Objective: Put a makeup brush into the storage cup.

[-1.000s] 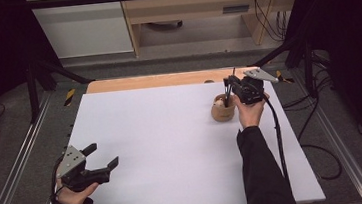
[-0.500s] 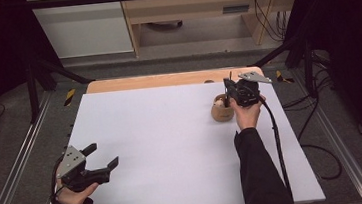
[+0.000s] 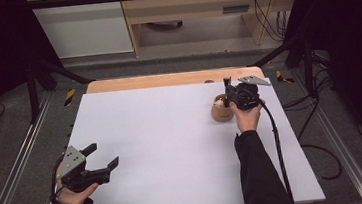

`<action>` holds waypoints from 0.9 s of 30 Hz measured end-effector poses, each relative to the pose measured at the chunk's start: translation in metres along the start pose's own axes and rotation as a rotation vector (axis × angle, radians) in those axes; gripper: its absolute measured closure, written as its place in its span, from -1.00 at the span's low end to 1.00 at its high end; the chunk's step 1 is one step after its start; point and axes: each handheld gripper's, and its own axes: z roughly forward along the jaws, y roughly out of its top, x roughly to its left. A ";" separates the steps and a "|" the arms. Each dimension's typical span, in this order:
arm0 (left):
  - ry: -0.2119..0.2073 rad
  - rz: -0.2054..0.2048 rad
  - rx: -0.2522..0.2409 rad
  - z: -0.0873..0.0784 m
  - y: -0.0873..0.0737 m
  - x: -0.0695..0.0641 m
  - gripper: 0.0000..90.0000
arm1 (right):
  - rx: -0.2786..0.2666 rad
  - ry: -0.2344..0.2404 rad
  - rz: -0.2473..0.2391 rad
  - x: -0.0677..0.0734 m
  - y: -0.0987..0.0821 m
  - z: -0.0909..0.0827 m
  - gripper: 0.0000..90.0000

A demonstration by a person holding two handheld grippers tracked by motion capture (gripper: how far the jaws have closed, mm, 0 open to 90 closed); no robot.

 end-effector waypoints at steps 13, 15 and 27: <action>0.002 0.002 0.002 0.000 0.000 0.000 -0.77 | 0.058 0.011 0.012 -0.003 -0.012 -0.004 0.70; 0.002 0.003 0.002 0.000 0.000 -0.001 -0.77 | 0.057 0.021 0.005 -0.003 -0.012 -0.009 0.62; 0.001 0.002 0.004 0.001 0.000 -0.002 -0.78 | 0.003 0.146 -0.034 0.008 -0.003 -0.054 0.01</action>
